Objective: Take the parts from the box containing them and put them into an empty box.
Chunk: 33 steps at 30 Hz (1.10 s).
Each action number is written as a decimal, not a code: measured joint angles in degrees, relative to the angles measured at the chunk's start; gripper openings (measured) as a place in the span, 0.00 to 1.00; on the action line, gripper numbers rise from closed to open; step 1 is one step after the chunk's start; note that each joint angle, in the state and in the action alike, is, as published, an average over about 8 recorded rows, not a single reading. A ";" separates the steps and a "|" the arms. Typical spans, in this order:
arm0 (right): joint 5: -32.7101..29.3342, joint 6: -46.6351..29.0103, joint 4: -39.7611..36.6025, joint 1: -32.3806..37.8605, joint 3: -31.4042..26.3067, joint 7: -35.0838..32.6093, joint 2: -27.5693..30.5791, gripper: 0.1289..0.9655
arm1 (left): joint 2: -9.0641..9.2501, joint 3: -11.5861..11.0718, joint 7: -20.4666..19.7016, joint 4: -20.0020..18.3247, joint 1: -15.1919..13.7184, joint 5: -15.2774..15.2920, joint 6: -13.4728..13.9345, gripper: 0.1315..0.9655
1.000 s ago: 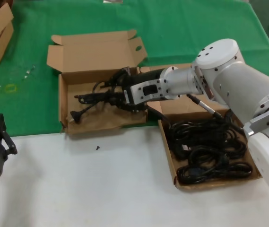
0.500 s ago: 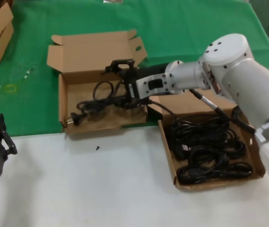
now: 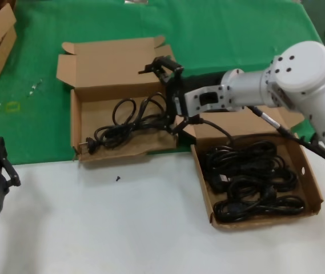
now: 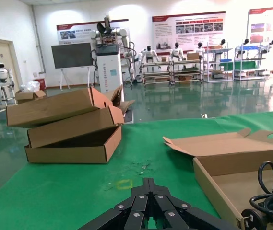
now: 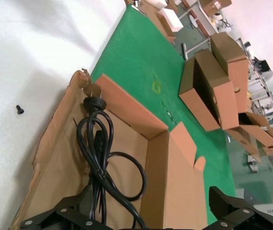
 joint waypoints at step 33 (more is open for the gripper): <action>5.16 12.77 17.05 -17.53 6.72 13.85 2.63 1.00 | 0.00 0.00 0.00 0.00 0.00 0.00 0.00 0.29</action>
